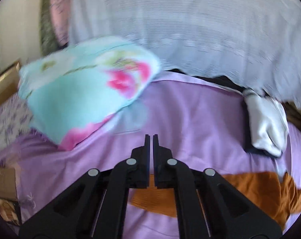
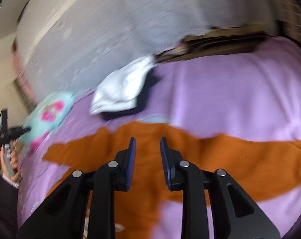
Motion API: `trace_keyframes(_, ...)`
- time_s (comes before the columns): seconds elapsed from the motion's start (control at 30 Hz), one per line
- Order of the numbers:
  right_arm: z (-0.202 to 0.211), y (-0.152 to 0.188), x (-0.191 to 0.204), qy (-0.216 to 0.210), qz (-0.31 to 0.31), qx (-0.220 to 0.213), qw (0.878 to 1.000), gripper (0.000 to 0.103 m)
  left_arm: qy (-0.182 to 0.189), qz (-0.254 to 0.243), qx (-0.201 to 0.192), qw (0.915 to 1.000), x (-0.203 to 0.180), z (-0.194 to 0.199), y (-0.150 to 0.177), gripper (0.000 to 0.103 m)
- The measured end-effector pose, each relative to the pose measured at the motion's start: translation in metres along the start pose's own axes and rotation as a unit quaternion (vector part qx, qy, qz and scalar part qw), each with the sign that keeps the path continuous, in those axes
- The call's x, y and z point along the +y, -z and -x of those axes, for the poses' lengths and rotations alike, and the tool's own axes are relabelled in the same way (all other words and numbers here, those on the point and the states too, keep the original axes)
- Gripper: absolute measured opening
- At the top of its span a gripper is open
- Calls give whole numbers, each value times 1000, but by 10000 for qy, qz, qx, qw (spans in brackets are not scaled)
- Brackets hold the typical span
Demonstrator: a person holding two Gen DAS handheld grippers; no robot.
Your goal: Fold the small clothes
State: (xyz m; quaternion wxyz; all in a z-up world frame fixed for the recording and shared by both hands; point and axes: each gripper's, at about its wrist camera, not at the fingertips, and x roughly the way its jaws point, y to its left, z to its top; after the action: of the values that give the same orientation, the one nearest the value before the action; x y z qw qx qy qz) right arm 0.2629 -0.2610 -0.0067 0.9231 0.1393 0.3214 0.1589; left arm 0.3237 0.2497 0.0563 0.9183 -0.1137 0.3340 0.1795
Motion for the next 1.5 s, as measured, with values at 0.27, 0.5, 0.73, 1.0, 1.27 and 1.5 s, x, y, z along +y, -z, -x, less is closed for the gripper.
trace_keyframes(0.27,-120,-40,42,371,184,897,9951,40,478,-186,662,9965,8,-37,37,33)
trace_keyframes(0.5,-141,-24,14,712,231,1248,9893,58,649,-566,1338,9873,2,-81,78,72)
trace_keyframes(0.73,-105,-17,10,465,-258,505,9973,58,1448,-412,1448,9779,-9,-85,76,15)
trace_keyframes(1.0,-71,-32,46,273,161,22,9995,58,820,270,143,9962,44,-19,22,13)
trace_keyframes(1.27,-133,-3,61,413,376,1079,9926,58,188,145,333,9992,59,-46,37,17)
trace_keyframes(1.5,-109,-23,70,118,206,622,9978,55,188,265,910,9953,65,-93,55,23)
